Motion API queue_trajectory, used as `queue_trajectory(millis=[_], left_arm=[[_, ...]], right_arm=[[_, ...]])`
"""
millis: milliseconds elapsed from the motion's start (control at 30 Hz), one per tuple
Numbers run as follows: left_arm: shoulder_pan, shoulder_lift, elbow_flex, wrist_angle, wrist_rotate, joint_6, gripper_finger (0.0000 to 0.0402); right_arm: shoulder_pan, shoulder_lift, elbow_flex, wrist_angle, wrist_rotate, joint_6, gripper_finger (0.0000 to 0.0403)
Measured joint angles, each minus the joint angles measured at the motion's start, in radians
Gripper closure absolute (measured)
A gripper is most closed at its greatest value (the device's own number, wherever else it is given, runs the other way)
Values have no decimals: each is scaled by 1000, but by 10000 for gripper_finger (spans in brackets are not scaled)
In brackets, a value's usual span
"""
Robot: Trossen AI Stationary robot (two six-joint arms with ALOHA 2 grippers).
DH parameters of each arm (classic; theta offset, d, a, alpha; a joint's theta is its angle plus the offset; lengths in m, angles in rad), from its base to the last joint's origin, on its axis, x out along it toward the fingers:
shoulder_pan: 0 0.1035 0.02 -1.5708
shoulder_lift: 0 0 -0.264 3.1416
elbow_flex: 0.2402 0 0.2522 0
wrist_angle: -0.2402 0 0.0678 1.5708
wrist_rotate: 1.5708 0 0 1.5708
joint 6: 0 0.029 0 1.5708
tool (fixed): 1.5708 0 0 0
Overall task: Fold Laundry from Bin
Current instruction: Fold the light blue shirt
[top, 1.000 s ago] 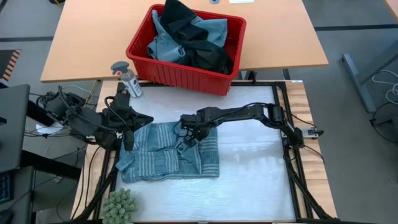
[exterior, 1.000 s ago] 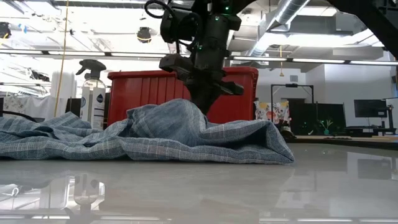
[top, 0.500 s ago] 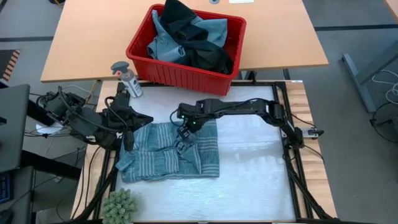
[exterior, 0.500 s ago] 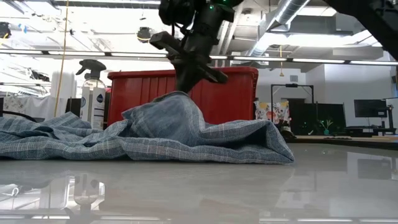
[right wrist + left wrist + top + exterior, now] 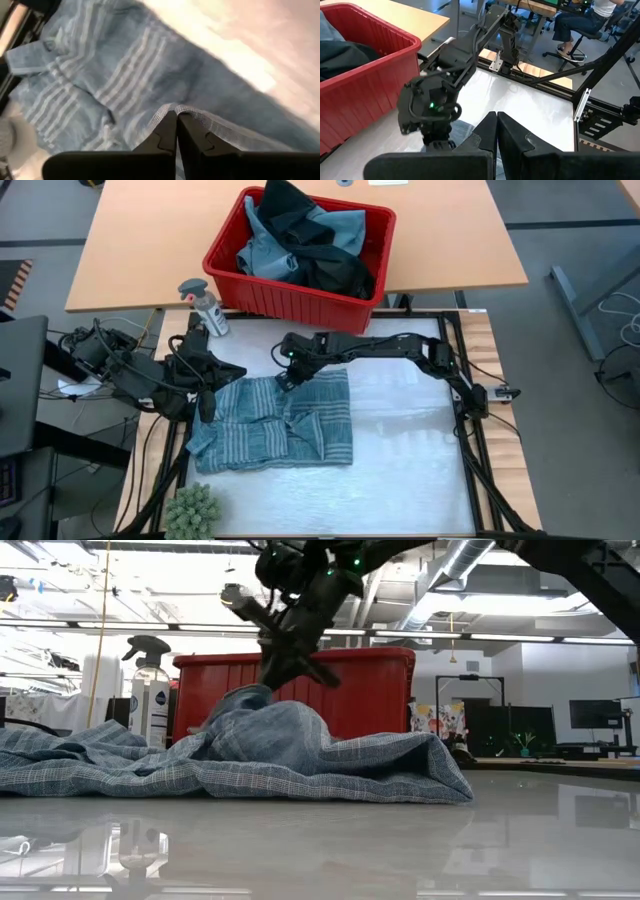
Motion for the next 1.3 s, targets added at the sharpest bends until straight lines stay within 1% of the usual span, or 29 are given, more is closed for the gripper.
queue_trajectory(millis=[67, 167, 233, 333, 400, 533, 667, 767, 867, 967, 1033, 1133, 1200, 1300], left_arm=[[0, 0, 0, 0, 0, 0, 401], [0, 0, 0, 0, 0, -1, 401], [0, 0, 0, 0, 0, -1, 401], [0, 1, 0, -3, 1, -2, 401], [0, 1, 0, -6, 0, -2, 401], [0, 1, 0, -7, 0, -2, 401], [0, 1, 0, -7, 1, -3, 401], [0, 1, 0, -7, 1, -3, 401], [0, 1, 0, -8, 1, -1, 401], [0, 1, 0, -9, 2, -2, 401], [0, 1, 0, -10, 9, -2, 401], [0, 1, 0, -15, 26, -3, 401], [0, 1, 0, -16, 27, -4, 401], [0, 1, 0, -16, 28, -4, 401]], right_arm=[[1, 13, -5, -3, -39, -4, 357], [1, 44, -6, 38, -110, -35, 344], [1, 66, -8, 44, -118, -52, 329], [-6, 65, -9, 67, -126, -56, 299], [-12, 57, -5, 115, -123, -57, 275], [-36, 38, -4, 121, -104, -63, 224], [-57, 40, -6, 92, -135, -55, 185], [-56, 40, -6, 66, -156, -59, 171], [-52, 39, -6, 37, -159, -69, 169], [-34, -4, -8, -48, -160, -118, 169], [-2, -53, -7, -156, -133, -156, 169], [83, -108, -16, -289, -34, -171, 168], [145, -132, -44, -330, 56, -124, 168], [225, -175, -110, -273, 91, -22, 168]])
